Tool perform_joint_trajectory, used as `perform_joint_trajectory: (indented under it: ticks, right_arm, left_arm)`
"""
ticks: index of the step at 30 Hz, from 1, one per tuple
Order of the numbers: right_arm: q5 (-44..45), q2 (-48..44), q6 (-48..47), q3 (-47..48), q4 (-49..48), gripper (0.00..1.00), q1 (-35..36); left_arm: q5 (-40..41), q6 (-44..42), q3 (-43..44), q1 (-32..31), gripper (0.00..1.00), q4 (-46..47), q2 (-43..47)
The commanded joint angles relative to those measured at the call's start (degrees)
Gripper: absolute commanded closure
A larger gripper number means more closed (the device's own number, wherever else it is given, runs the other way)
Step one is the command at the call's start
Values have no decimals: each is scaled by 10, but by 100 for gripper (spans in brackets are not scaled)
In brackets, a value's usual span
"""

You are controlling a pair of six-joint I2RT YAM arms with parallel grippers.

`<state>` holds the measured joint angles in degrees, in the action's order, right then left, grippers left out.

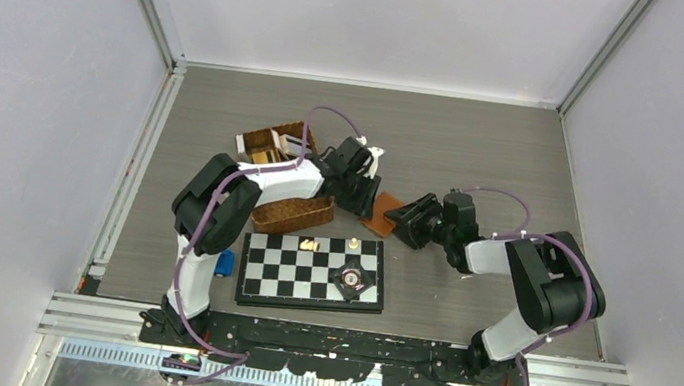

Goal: Put the credit cards into the card holder
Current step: Pick up the card holder from the center of the board.

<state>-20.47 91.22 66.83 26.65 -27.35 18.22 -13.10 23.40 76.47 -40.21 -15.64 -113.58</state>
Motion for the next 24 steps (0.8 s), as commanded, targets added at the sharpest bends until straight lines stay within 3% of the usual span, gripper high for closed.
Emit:
perform_joint_trajectory:
  ticks: [1, 7, 10, 15, 24]
  right_arm:
    - [28, 49, 26, -15, -71, 46, 12]
    - [25, 108, 55, -17, -168, 51, 23]
    - [26, 120, 63, -23, -200, 64, 24]
    - [35, 78, 50, -29, -182, 98, 23]
    - [40, -126, -51, -4, -46, 100, 22]
  left_arm:
    - [11, -8, -14, 3, 67, 13, -8]
    - [11, -11, -16, 4, 72, 18, -10]
    - [14, -12, -15, 3, 72, 13, -10]
    - [17, -13, -6, 8, 70, 5, 16]
    - [-25, 1, 12, 27, 42, -13, 143]
